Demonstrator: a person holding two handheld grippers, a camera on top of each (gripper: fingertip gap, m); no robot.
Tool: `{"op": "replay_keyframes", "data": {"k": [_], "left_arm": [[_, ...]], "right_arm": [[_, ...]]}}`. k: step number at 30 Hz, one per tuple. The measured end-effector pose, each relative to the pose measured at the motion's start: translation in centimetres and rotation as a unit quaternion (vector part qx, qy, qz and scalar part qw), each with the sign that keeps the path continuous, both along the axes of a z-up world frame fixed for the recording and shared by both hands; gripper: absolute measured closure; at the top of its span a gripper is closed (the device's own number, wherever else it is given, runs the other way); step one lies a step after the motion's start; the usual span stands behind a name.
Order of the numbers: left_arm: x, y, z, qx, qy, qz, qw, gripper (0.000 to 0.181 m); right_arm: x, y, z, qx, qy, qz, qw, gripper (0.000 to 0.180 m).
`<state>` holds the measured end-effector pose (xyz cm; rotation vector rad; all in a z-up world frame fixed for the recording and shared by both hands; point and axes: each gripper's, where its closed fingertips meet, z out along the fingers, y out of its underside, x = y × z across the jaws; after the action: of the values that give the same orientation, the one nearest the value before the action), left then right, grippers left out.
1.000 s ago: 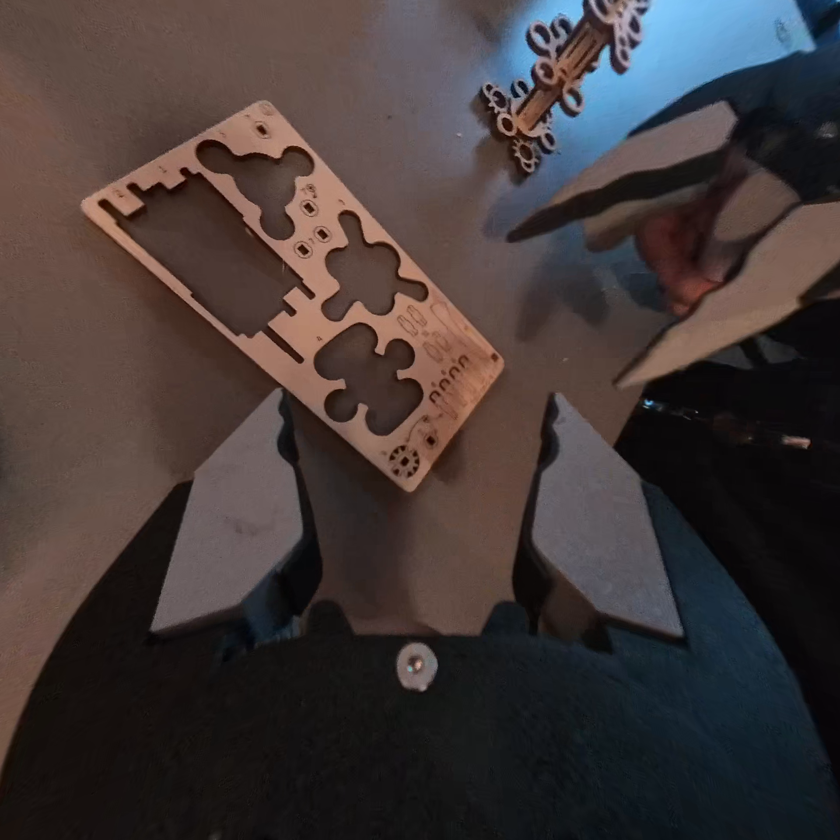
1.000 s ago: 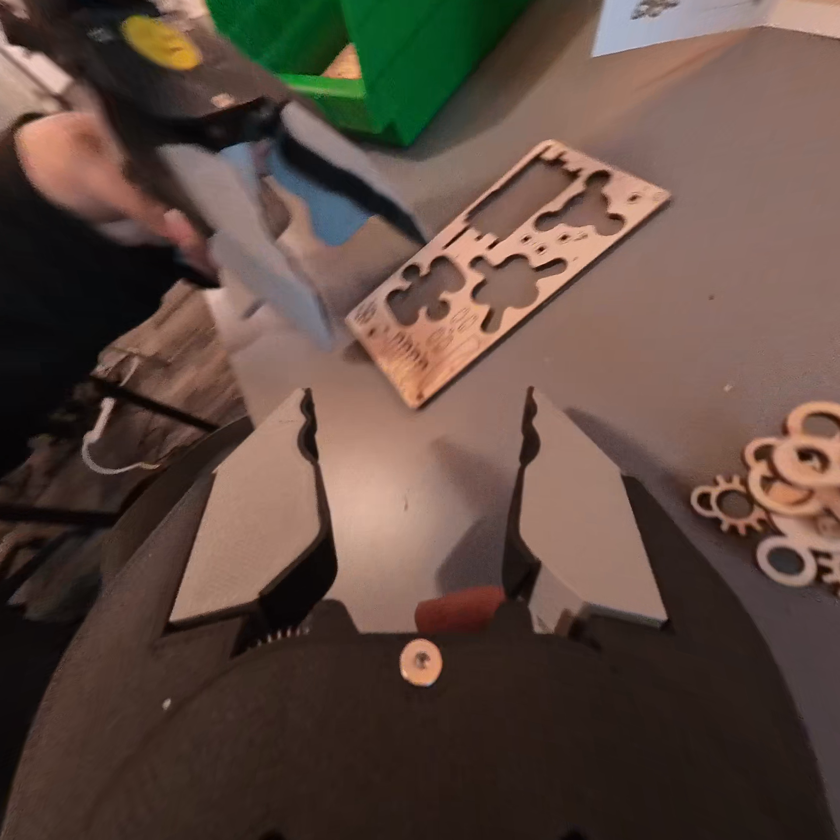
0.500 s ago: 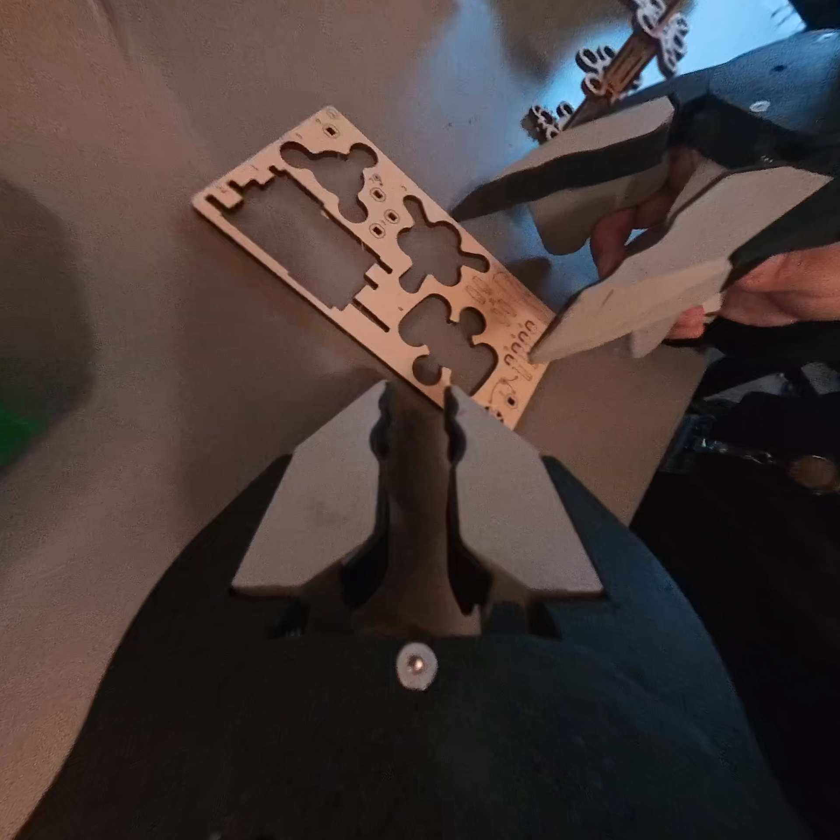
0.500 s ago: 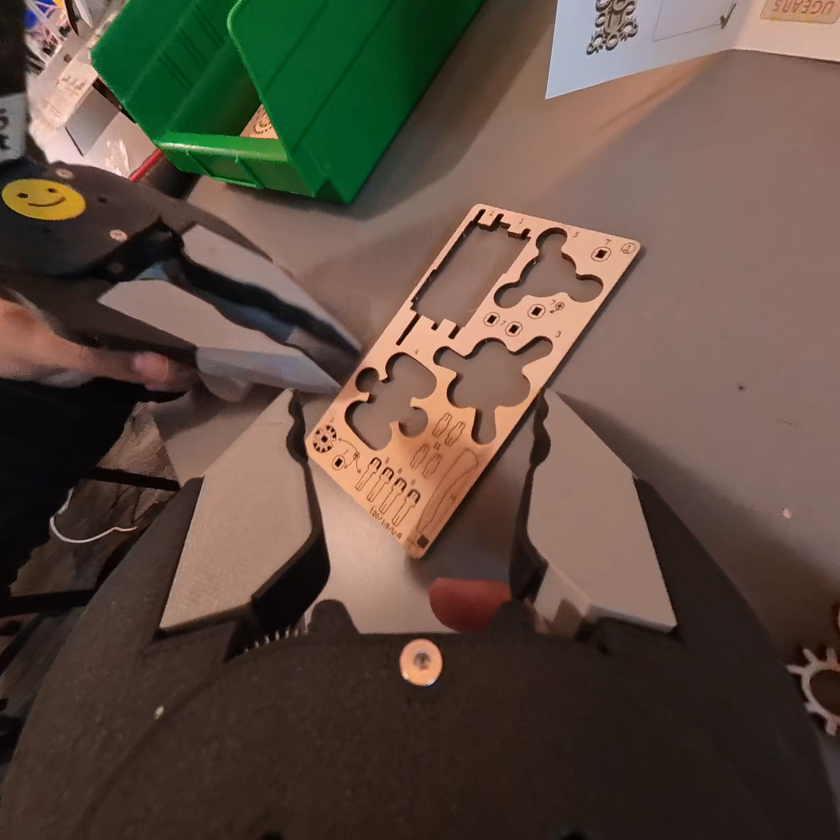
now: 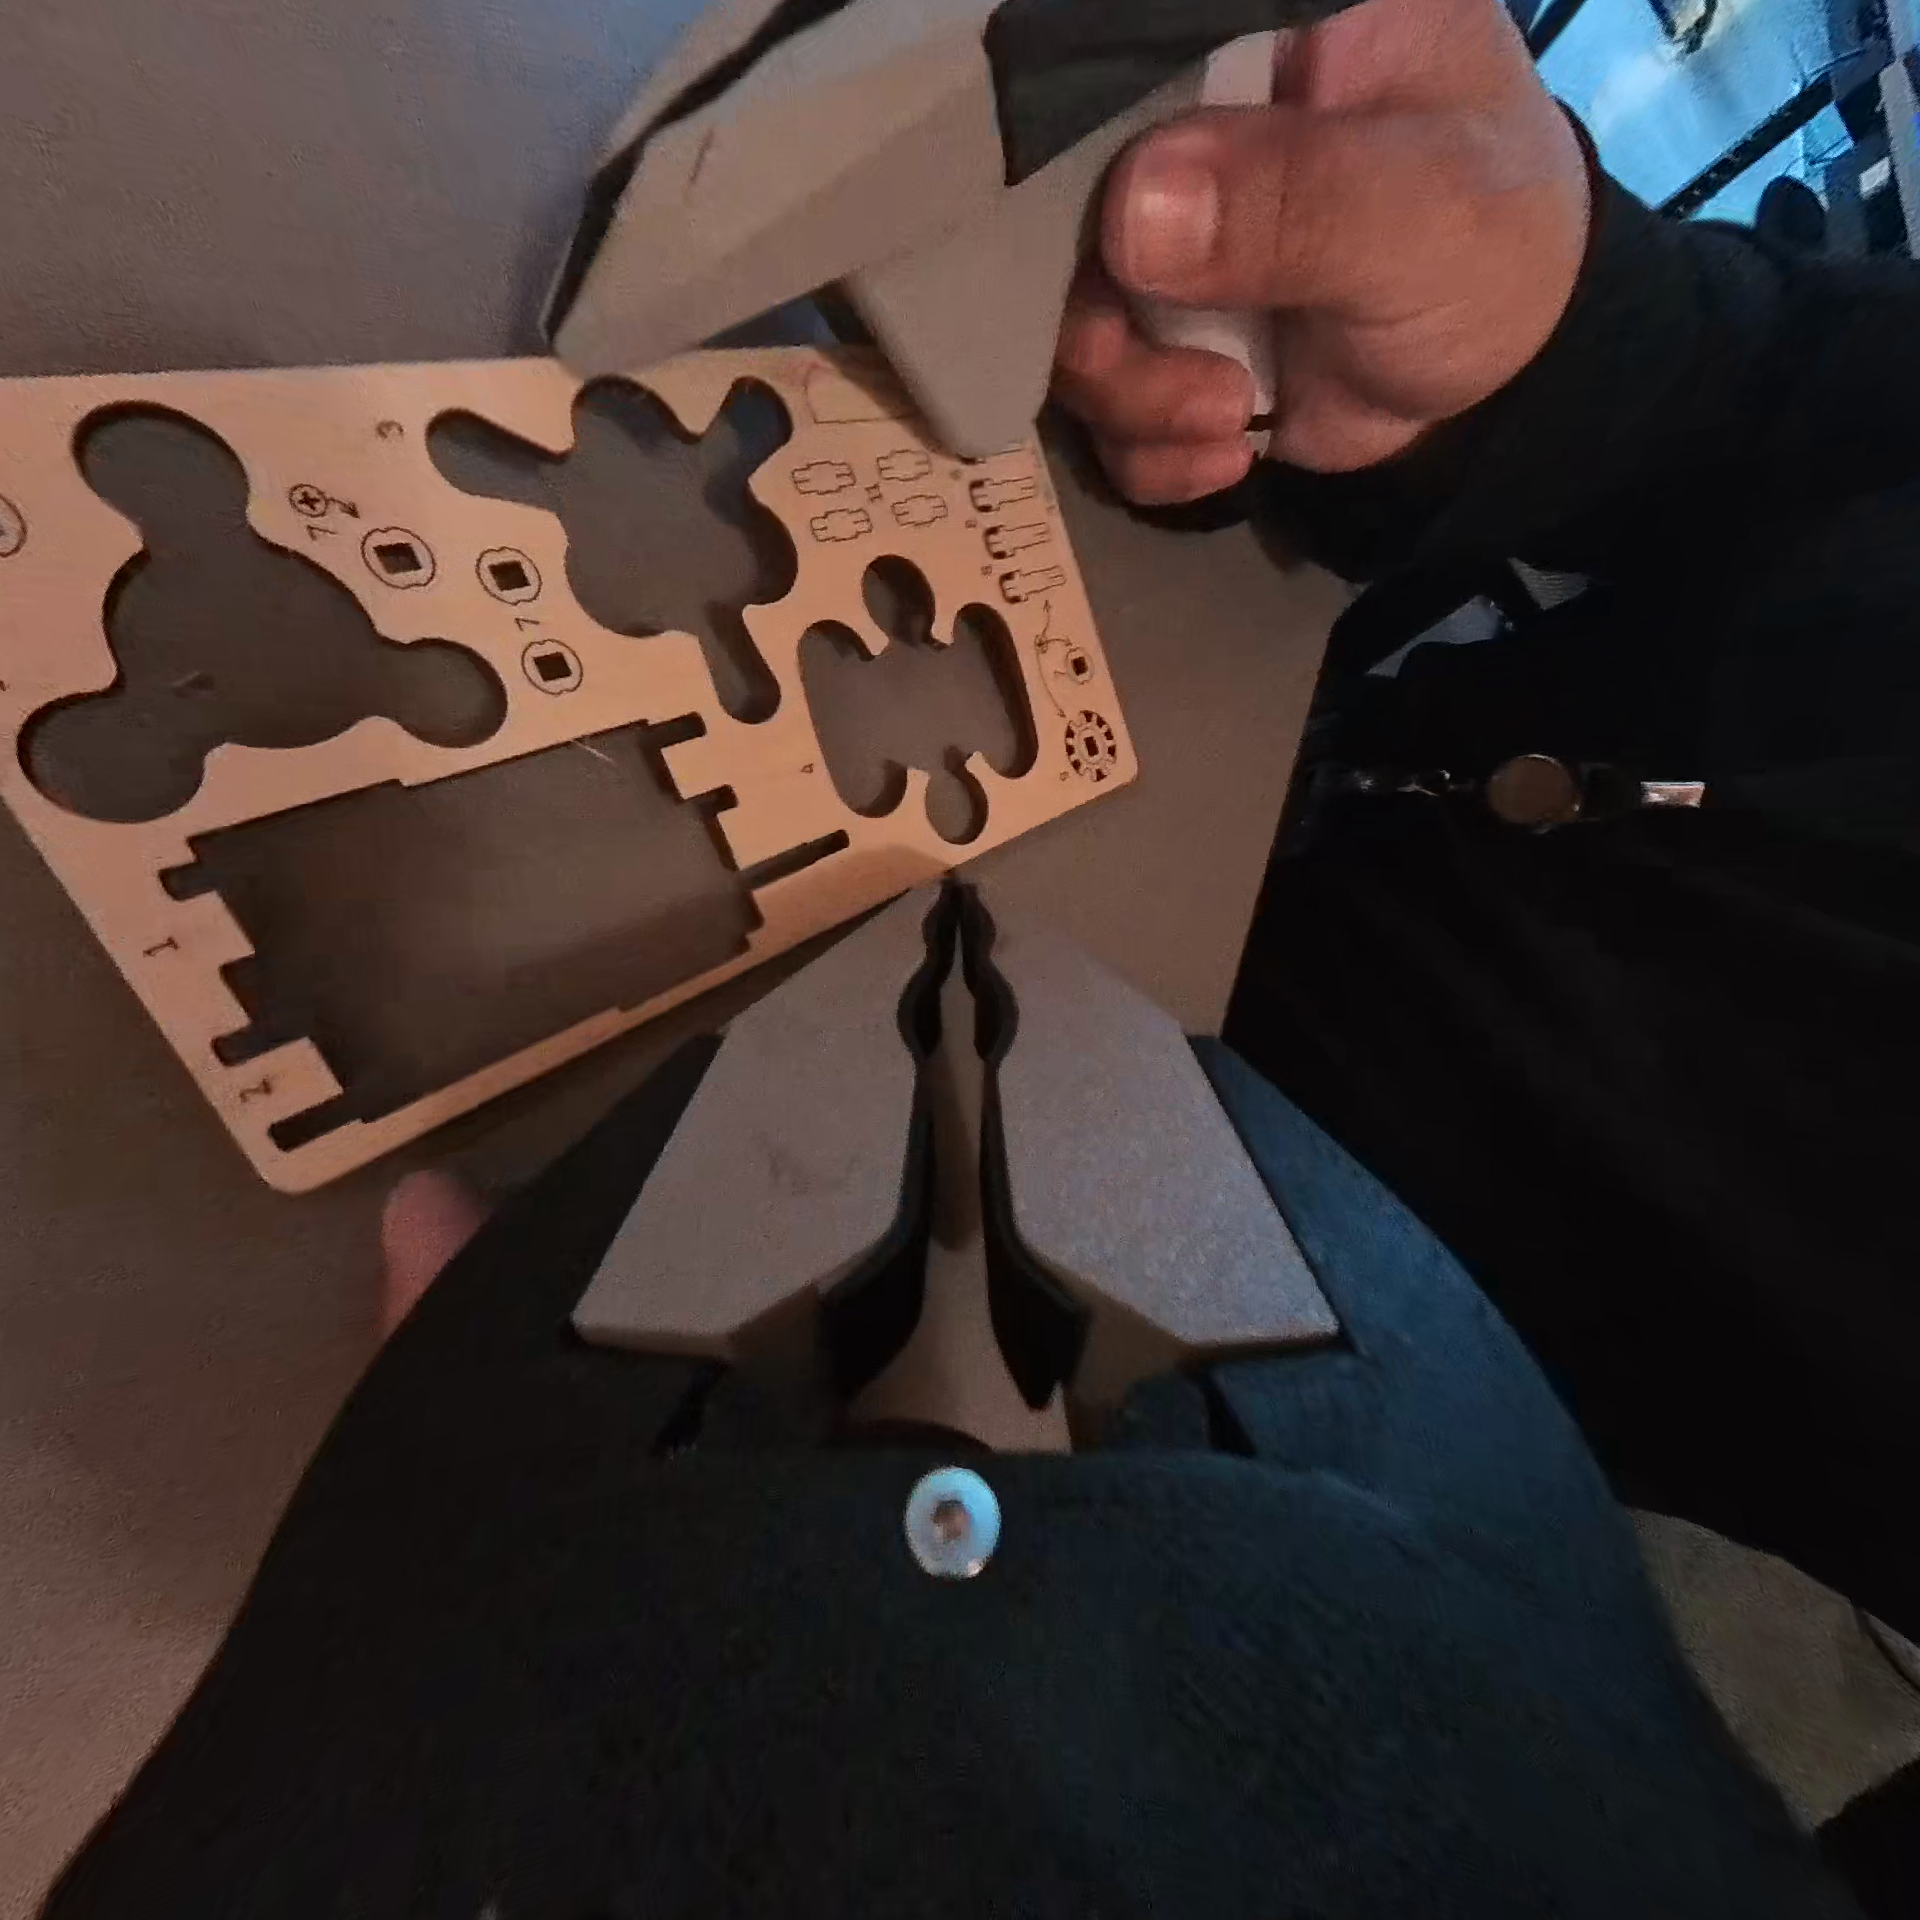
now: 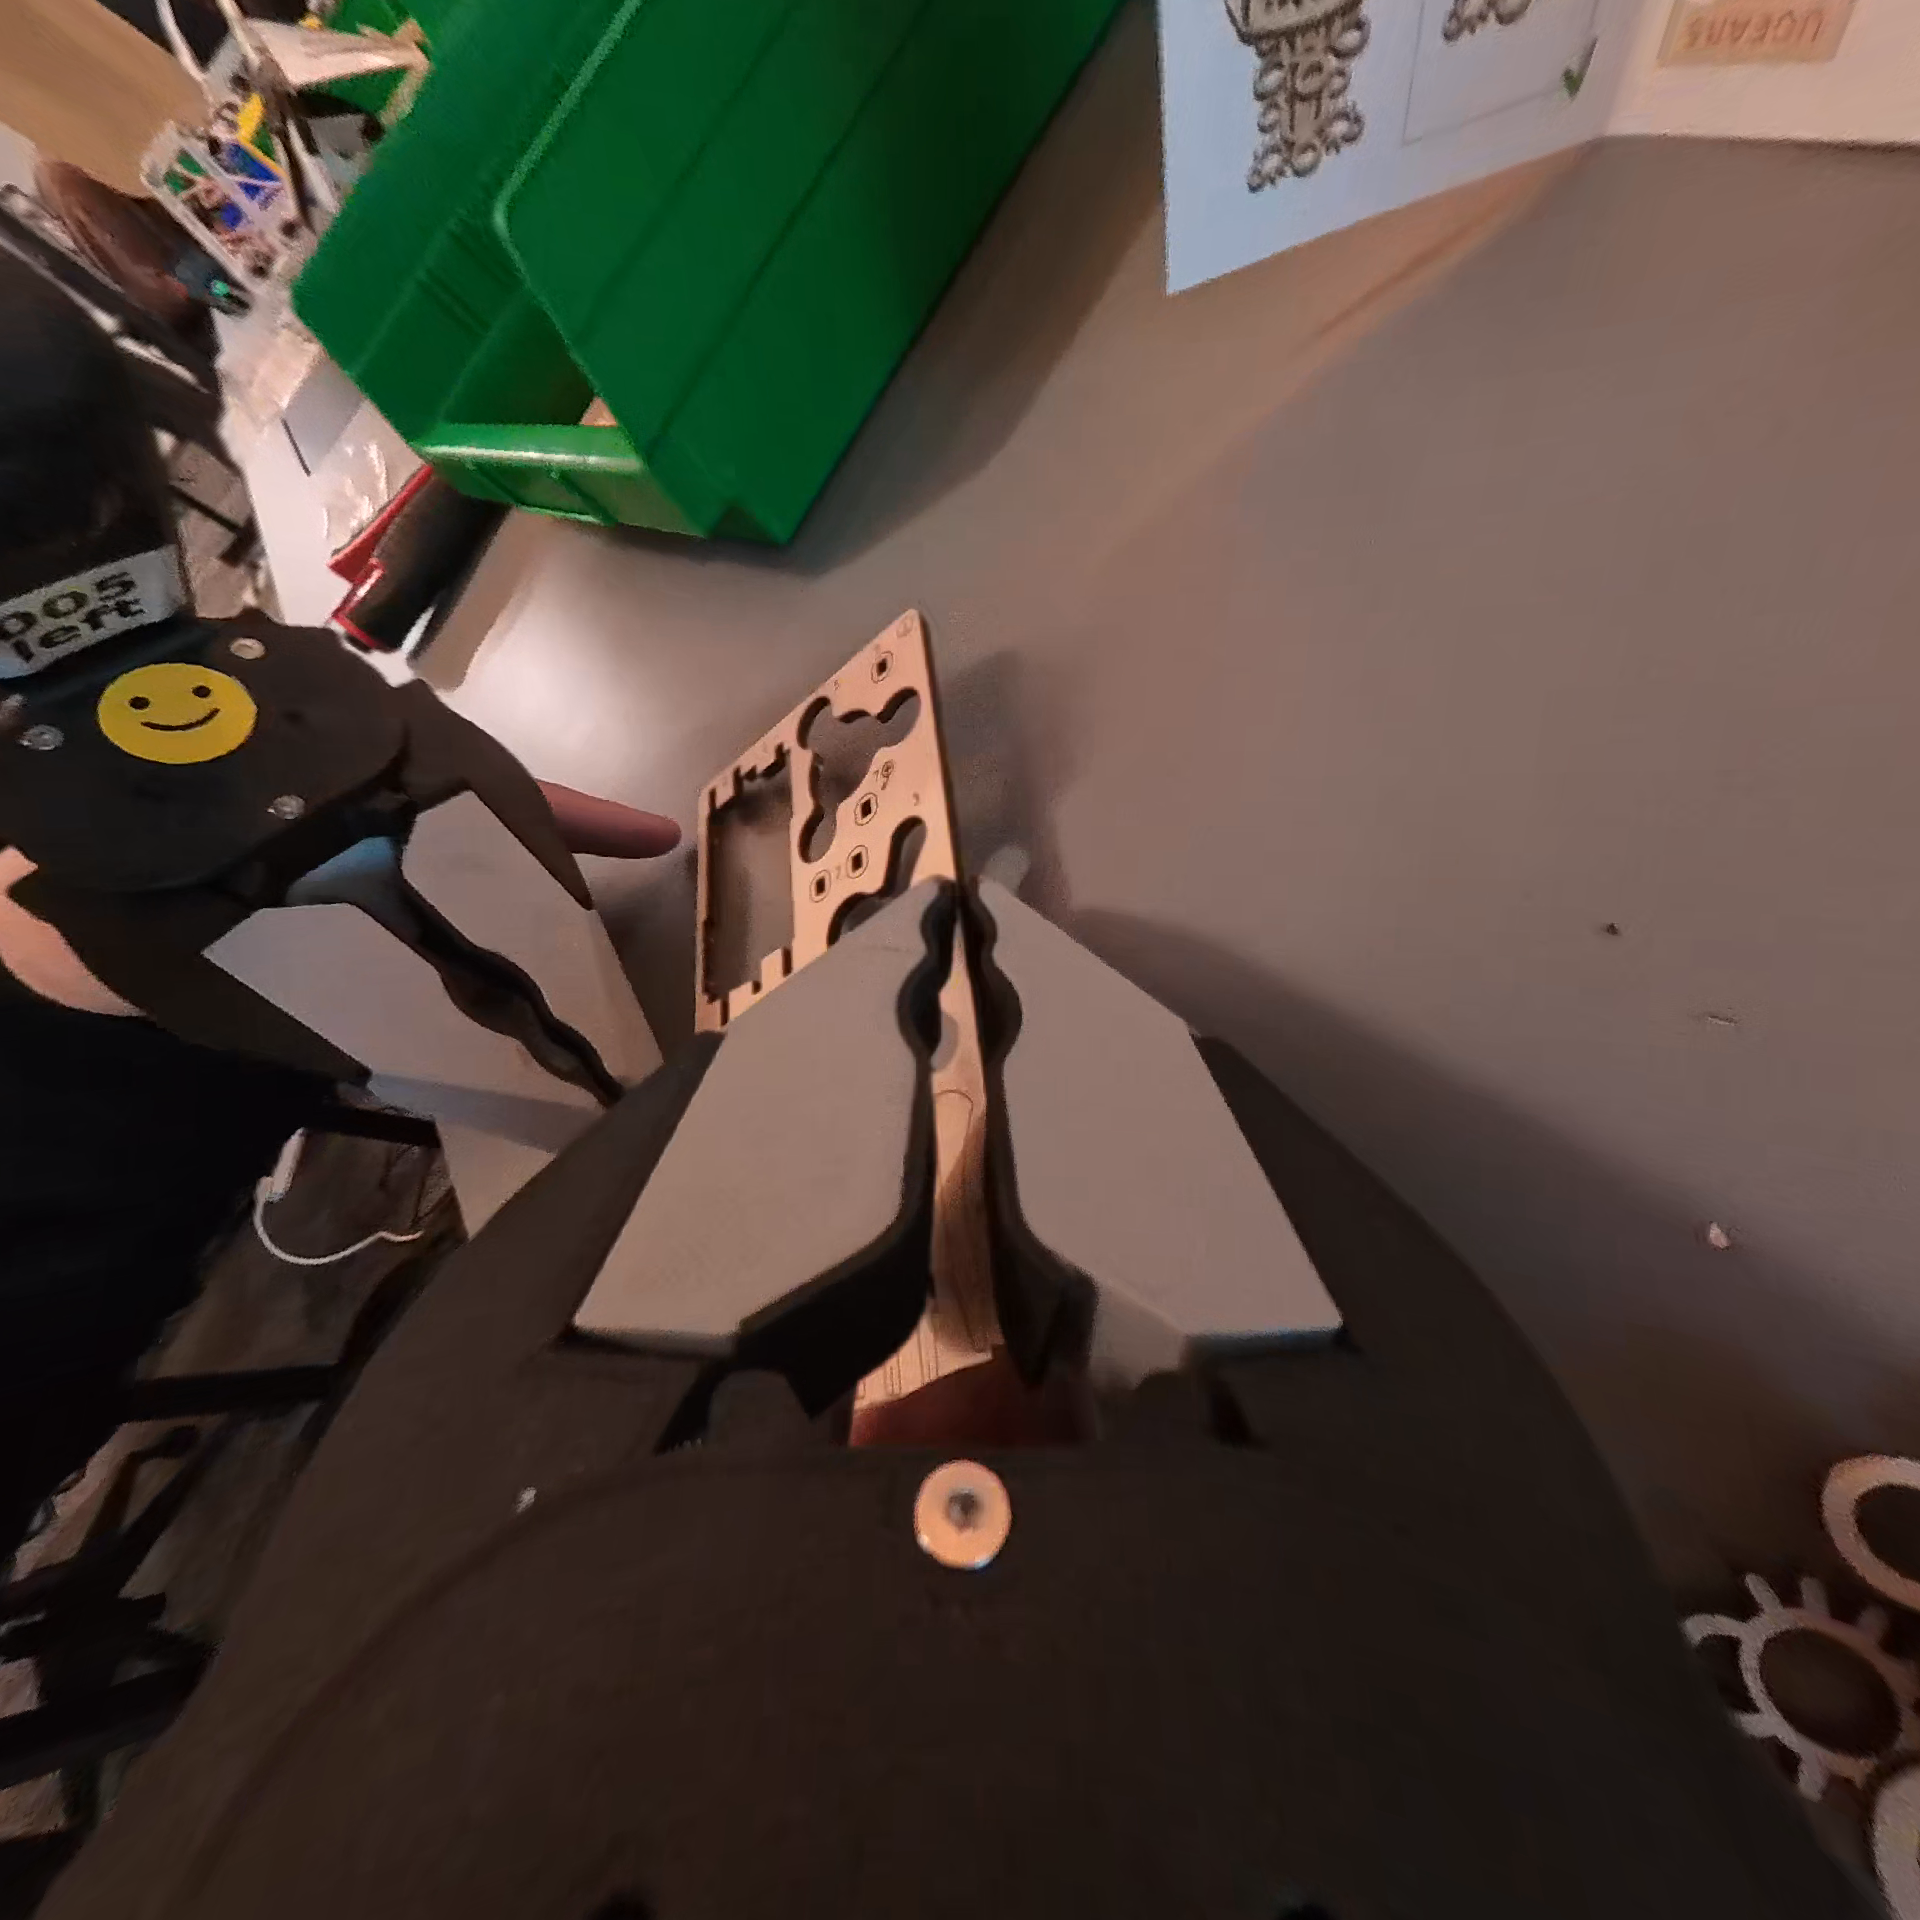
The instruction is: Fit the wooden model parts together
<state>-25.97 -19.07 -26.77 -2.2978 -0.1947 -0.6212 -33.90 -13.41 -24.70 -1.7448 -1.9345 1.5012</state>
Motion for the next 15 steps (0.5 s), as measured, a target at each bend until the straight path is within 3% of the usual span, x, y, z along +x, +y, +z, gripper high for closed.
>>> {"op": "replay_keyframes", "data": {"k": [13, 15], "left_arm": [[-1.0, 0.1, 0.9, 0.029, -0.01, 0.041, 0.999, 0.181], [-1.4, 0.1, 0.9, 0.031, -0.005, 0.053, 0.998, 0.169]], "right_arm": [[2.7, -0.3, 2.5, -0.026, 0.026, 0.023, 0.999, 0.18], [3.2, -0.7, 3.2, -0.043, 0.028, 0.033, 0.998, 0.18]]}}
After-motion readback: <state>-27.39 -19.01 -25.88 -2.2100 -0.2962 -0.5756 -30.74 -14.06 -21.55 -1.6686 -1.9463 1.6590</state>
